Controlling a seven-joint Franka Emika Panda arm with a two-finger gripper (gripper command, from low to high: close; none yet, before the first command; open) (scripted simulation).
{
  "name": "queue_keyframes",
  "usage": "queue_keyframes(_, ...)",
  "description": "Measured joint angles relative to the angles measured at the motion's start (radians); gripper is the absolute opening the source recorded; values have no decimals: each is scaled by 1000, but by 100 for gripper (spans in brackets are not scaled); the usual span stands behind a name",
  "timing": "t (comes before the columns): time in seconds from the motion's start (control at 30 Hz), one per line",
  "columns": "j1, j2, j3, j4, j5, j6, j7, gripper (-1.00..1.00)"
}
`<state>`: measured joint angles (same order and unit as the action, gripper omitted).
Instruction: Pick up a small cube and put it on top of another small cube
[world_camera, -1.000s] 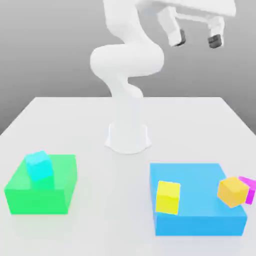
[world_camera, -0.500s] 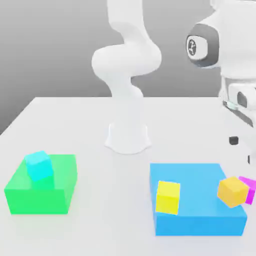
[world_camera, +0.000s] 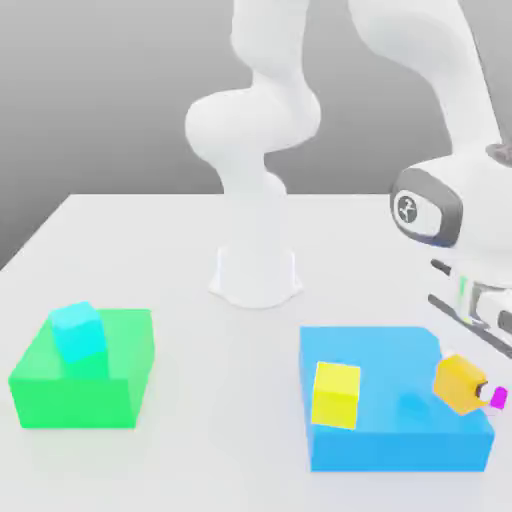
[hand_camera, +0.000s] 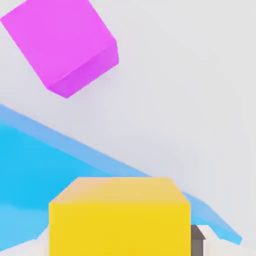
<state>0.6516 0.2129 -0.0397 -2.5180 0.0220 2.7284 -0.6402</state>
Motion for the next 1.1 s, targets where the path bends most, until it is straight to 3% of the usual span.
queue_keyframes(0.17, 2, -126, -4, 1, -12, -126, 8, -100)
queue_keyframes(0.27, 68, -133, 24, 38, -79, -185, 9, -100)
queue_keyframes(0.67, 390, 143, 236, 300, -396, -314, -102, -100)
queue_keyframes(1.1, 736, 420, 483, 567, -574, -403, -331, -100)
